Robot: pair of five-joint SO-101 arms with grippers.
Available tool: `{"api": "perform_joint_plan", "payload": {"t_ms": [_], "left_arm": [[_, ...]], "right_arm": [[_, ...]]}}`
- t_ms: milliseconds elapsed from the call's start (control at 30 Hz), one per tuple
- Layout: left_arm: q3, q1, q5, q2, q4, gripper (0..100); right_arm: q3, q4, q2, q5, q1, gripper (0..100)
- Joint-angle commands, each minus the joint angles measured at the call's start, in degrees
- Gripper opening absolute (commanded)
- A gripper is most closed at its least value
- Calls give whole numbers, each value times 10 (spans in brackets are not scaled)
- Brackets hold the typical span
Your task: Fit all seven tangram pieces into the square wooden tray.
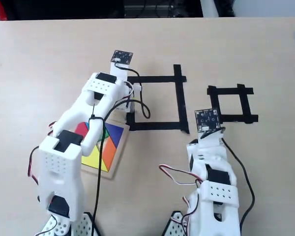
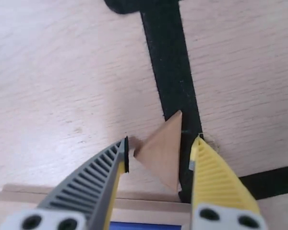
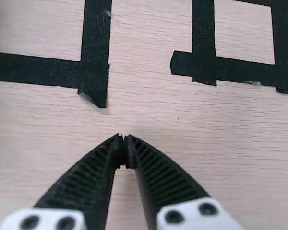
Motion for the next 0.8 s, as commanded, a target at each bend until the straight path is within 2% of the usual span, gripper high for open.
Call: {"api": "perform_joint_plan", "payload": {"t_ms": [0, 167, 667, 767], "left_arm": [[-22, 1, 1, 0, 5, 216], [-22, 0, -43, 0, 24, 216], [-29, -1, -47, 1, 19, 215], [-29, -1, -47, 2, 19, 173]], "right_arm": [[-5, -7, -7, -2, -6, 12], [-5, -7, -7, -2, -6, 12], [-5, -7, -7, -2, -6, 12], [-5, -7, -7, -2, -6, 12]]}}
